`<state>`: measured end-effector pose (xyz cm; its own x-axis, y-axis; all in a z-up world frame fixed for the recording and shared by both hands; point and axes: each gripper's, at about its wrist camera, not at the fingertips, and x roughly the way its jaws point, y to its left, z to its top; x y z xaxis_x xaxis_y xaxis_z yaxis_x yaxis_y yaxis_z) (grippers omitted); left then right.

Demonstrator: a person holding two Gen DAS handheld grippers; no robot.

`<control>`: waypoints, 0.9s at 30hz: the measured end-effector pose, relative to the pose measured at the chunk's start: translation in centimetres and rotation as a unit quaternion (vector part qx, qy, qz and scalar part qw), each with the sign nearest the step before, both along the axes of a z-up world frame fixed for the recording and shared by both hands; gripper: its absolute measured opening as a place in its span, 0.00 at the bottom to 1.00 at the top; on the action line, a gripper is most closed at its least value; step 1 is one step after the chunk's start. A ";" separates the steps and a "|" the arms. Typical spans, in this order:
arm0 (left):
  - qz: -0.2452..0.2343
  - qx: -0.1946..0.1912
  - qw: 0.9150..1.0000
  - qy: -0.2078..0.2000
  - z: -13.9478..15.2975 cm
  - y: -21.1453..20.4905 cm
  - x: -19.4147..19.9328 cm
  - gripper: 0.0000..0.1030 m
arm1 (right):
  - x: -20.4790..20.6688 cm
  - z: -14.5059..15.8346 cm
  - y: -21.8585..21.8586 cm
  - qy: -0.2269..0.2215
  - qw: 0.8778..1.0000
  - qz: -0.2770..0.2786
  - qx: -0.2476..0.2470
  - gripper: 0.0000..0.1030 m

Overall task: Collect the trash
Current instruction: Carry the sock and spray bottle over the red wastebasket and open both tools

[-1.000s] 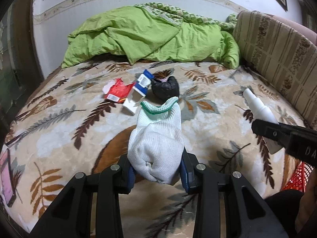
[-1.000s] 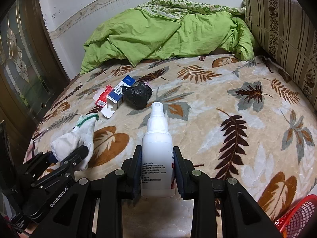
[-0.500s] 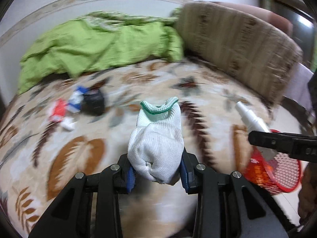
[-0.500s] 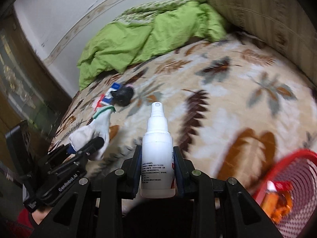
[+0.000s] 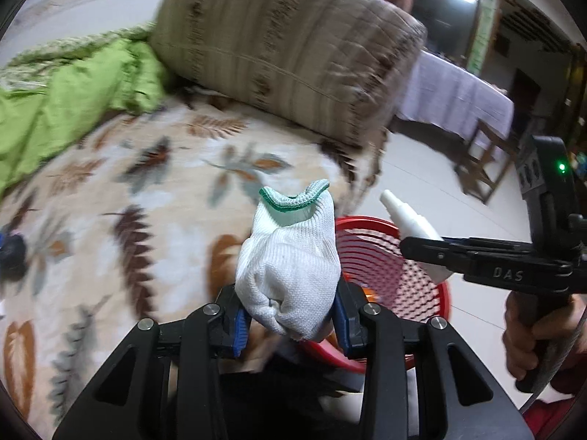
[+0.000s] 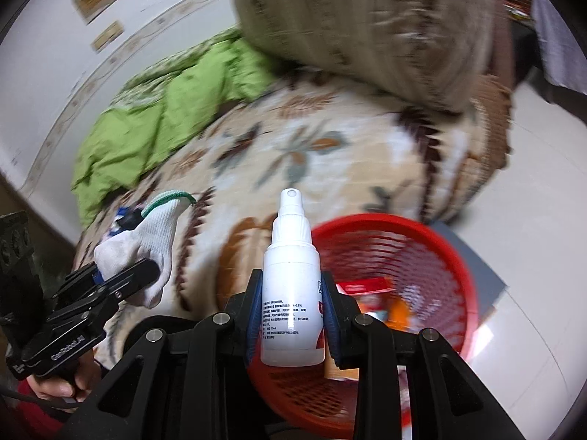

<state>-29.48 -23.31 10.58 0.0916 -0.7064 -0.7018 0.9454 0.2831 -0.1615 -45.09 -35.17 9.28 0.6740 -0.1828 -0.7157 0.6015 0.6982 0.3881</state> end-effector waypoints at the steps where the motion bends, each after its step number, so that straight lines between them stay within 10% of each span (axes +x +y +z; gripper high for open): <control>1: -0.013 0.006 1.000 0.011 -0.3 -1.0 -0.5 0.34 | -0.3 -0.1 -0.3 0.001 1.000 -0.005 0.002 0.30; 11: -0.001 0.008 1.000 0.029 -0.3 -1.6 0.0 0.65 | -1.2 -0.6 -2.3 0.012 0.999 -0.044 0.007 0.44; 21: 0.125 -0.017 0.991 0.041 0.6 5.8 6.5 0.66 | 4.9 1.5 0.9 -0.025 0.998 0.049 -0.012 0.47; 27: 0.223 -0.013 0.972 0.068 -0.5 11.8 12.0 0.67 | 10.4 1.5 4.0 -0.024 0.992 0.119 -0.013 0.47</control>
<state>-17.52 -11.49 10.06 0.3007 -0.6360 -0.7106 0.6992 0.6538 -0.2893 -34.67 -31.19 10.81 0.7329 -0.0313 -0.6796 0.3993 0.8286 0.3924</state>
